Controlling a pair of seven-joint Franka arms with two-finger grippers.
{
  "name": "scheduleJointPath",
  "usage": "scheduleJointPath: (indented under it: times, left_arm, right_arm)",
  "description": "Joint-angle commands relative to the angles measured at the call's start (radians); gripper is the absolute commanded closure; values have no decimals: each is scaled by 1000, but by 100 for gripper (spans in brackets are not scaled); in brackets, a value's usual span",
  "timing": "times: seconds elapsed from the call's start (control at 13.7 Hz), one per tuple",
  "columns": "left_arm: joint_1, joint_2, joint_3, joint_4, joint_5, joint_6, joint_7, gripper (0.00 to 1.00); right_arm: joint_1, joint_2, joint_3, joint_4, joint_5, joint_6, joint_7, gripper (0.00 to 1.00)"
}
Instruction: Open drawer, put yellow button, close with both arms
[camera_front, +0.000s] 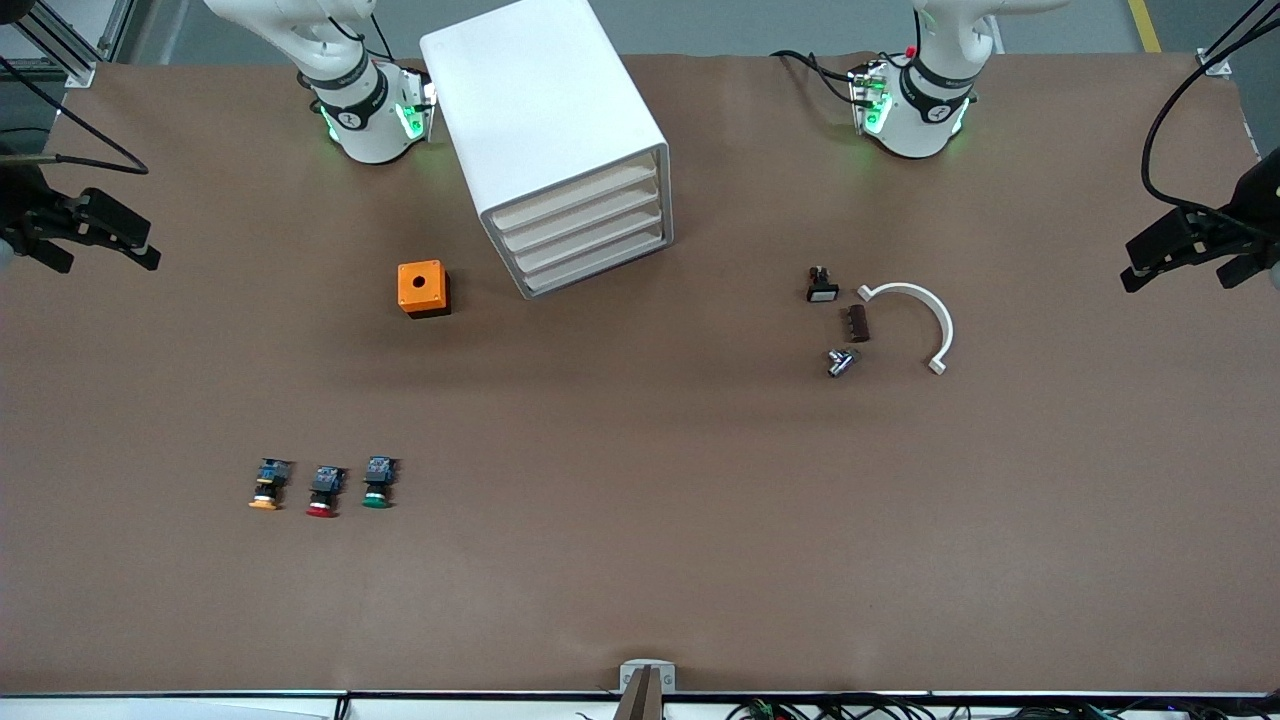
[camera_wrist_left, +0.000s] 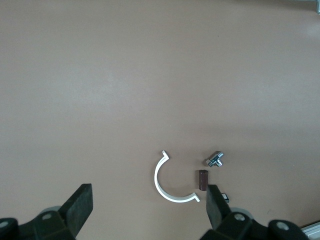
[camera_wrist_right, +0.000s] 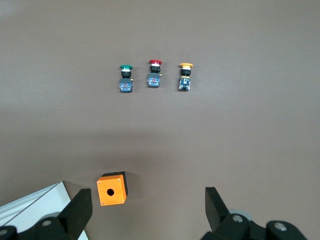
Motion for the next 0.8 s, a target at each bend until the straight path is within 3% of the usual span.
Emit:
scheduleJointPath:
  times: [0.0, 0.44, 0.73]
  left_arm:
    - [6, 6, -9, 15, 5, -8, -11, 0]
    - [21, -3, -3, 17, -64, -31, 12, 0]
    - [61, -8, 8, 20, -260, -123, 12, 0]
  right_arm:
    - [-6, -23, 2, -17, 13, -3, -8, 0]
    - [-6, -22, 2, -17, 10, -3, -8, 0]
    - [-6, -20, 5, -14, -6, -8, -5, 0]
